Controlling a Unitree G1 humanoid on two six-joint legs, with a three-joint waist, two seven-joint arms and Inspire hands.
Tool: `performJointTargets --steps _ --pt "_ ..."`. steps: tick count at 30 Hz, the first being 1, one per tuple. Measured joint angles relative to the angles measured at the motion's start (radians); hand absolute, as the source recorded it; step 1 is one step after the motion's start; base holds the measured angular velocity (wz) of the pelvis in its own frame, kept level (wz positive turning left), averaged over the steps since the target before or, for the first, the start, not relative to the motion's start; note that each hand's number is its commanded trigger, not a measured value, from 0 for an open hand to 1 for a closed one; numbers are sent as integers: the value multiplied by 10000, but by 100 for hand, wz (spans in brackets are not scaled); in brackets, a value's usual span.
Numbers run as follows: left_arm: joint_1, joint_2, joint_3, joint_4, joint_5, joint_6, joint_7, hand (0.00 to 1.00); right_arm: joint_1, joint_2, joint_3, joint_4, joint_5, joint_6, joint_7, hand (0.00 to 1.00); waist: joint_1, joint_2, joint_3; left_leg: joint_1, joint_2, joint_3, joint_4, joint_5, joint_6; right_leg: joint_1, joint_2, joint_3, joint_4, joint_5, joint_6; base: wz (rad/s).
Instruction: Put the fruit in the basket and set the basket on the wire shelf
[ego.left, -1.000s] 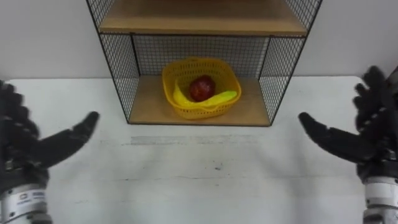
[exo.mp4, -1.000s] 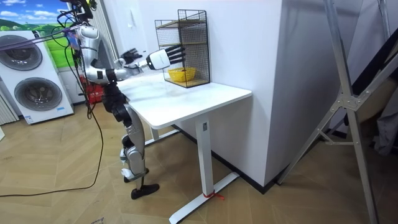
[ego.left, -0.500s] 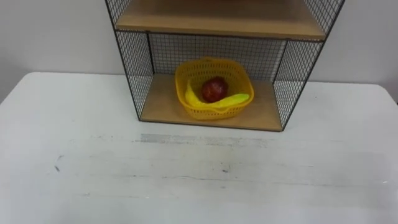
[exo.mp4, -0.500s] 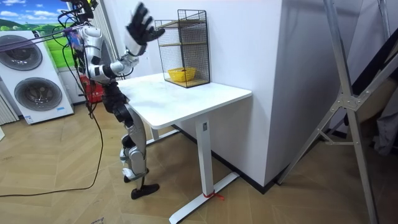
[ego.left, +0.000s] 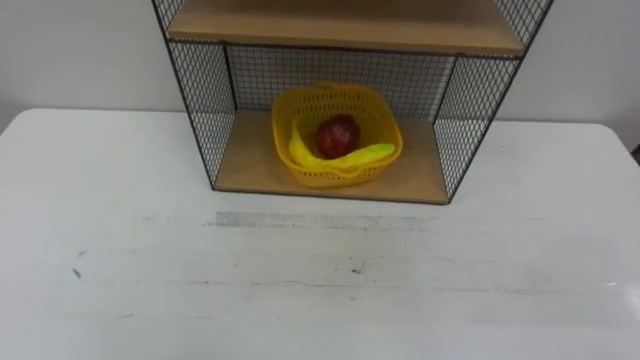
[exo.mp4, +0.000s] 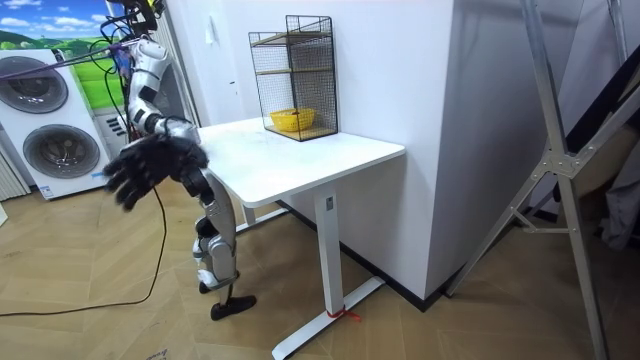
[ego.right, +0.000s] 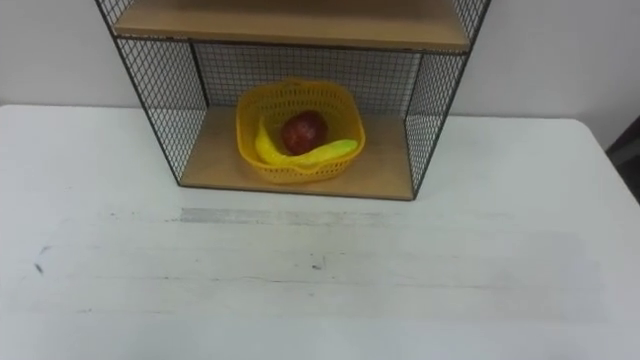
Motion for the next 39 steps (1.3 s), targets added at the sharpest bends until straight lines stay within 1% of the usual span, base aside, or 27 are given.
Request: performJointTargets --steps 3,4,6,7,9,10,11,12,14,15,16,17,18,19,21,22,23,25,26,27,28,30,31,33,34,36,39 --pt "11 7 -20 903 -1224 23 -56 0 286 152 23 915 1415 -7 33 0 -8 37 -30 -126 59 146 104 -42 2 -131 22 104 6 9 -7 -12" --pt "8 23 -80 1186 -1386 25 -77 0 309 158 49 1203 1673 -13 69 0 -15 47 -35 -128 70 168 128 -66 2 -130 27 112 8 8 -6 -10" --pt "-5 23 -435 2151 -2140 46 -243 0 336 212 267 2513 2995 -6 417 0 -26 62 -42 -137 105 272 140 -129 4 -151 24 129 14 1 -13 -9" --pt "-2 10 -552 2370 -2392 49 -312 0 377 292 402 2760 3331 -10 521 0 -20 65 -46 -126 117 301 130 -129 3 -139 33 157 9 8 -19 -14" --pt "-20 -67 -1300 3440 -3194 75 -637 0 460 886 1020 3671 4304 -52 1046 0 -20 79 -69 -78 159 417 156 -163 -29 -123 86 299 29 25 -35 -16" --pt "-23 -99 -1507 3676 -3354 86 -708 0 459 1041 1198 3833 4567 -57 1162 0 -32 83 -71 -68 163 440 170 -182 -34 -128 102 356 58 14 -28 -14" --pt "-65 -189 -1871 4141 -3595 139 -882 0 457 1366 1606 4108 5079 -54 1342 0 -18 87 -70 -60 169 471 279 -251 -45 -143 102 409 163 -35 -25 -15" --pt "-151 -295 -2045 4596 -3676 229 -1098 0 441 1675 1944 4362 5300 -47 1507 0 -23 109 -85 3 187 525 341 -318 -50 -138 127 489 198 -69 0 -18" --pt "-222 -412 -2452 5372 -3668 428 -1538 0 208 1884 2694 5138 5318 40 1847 0 -30 122 -90 113 224 672 329 -347 -60 -47 197 676 171 -16 -3 -28" --pt "-279 -452 -2778 5913 -3631 547 -1867 0 -36 1911 3030 5725 5310 116 2104 0 -119 132 -84 208 253 791 315 -358 -53 24 202 700 151 30 -29 -24" --pt "-295 -481 -2960 6114 -3589 616 -2005 0 -164 1931 3159 6012 5303 121 2237 0 -220 132 -85 236 255 804 311 -361 -49 60 200 701 147 31 -25 -4" --pt "-402 -558 -3376 6376 -3310 828 -2280 0 -433 1996 3263 6464 5275 227 2513 0 -352 132 -82 259 243 797 317 -358 -53 105 189 704 139 36 -4 9" --pt "-565 -630 -3765 6588 -2854 1062 -2602 0 -716 2003 3370 6915 5231 461 2738 0 -422 143 -68 341 233 774 297 -354 -59 210 178 676 92 52 14 10" --pt "-607 -645 -3995 6672 -2574 1200 -2789 0 -836 2002 3489 7082 5191 583 2811 0 -479 141 -68 419 222 756 266 -349 -64 285 175 671 80 51 15 10" --pt "-1082 -695 -4530 7285 -775 1760 -3864 0 -1475 1996 3696 7946 4342 1211 3558 0 -820 129 -59 574 194 498 267 -338 -75 641 170 473 -161 73 65 23" --pt "-1227 -720 -4662 7382 -260 1925 -4171 0 -1627 1988 3752 8121 4063 1389 3808 0 -854 130 -59 578 194 457 269 -330 -87 692 171 427 -239 83 79 21" --pt "-1442 -789 -4935 7499 607 2159 -4814 0 -1898 1942 4003 8462 3584 1675 4346 0 -849 128 -59 602 191 407 251 -319 -103 771 186 394 -353 133 125 7" --pt "-1795 -880 -5562 7696 2528 2640 -6060 0 -2463 1757 4625 9198 1930 2274 5299 0 -823 113 -37 724 193 399 125 -266 -98 921 216 395 -567 301 38 0" --pt "-1873 -928 -5581 7697 3029 2790 -6326 0 -2588 1717 4753 9261 1388 2431 5494 0 -815 106 -32 747 193 409 90 -249 -106 933 223 422 -586 325 30 -4" --pt "-2040 -1024 -5596 7715 4084 3076 -6806 0 -2791 1638 4988 9299 182 2689 5929 0 -804 106 -1 783 196 431 84 -241 -102 953 261 447 -587 340 25 -5" --pt "-2101 -1048 -5674 7734 4604 3215 -7014 0 -2886 1582 5149 9348 -435 2787 6156 0 -818 105 19 827 196 448 67 -232 -87 978 292 459 -587 343 21 -8" --pt "-2431 -1050 -6271 7670 6112 3766 -7785 0 -3223 1328 5785 9285 -2335 3181 6991 0 -793 135 133 1064 219 504 -56 -185 -49 1139 343 531 -775 411 40 -9" --pt "-2437 -1024 -6442 7684 6434 3829 -8024 0 -3338 1253 6011 9283 -2668 3308 7171 0 -787 141 137 1090 225 517 -86 -163 -34 1164 354 543 -820 429 56 -4" --pt "-2520 -936 -7006 7685 7416 4178 -8589 0 -3623 1066 6773 9309 -3830 3642 7834 0 -762 118 160 1187 234 504 -207 -90 -29 1275 374 502 -953 488 69 0" --pt "-2531 -940 -7096 7686 7585 4251 -8704 0 -3687 1050 6899 9322 -4111 3703 7957 0 -761 114 163 1213 232 504 -239 -77 -35 1284 376 511 -955 487 70 0" --pt "-2603 -958 -7419 7718 8287 4450 -9207 0 -3943 1064 7252 9350 -5321 3839 8396 0 -763 95 202 1234 239 493 -246 -69 -45 1297 388 496 -950 484 62 0" --pt "-2692 -960 -7543 7749 8964 4650 -9582 0 -4119 1071 7514 9369 -6384 4045 8798 0 -755 55 241 1252 235 432 -245 -60 -48 1342 384 401 -949 474 42 6"
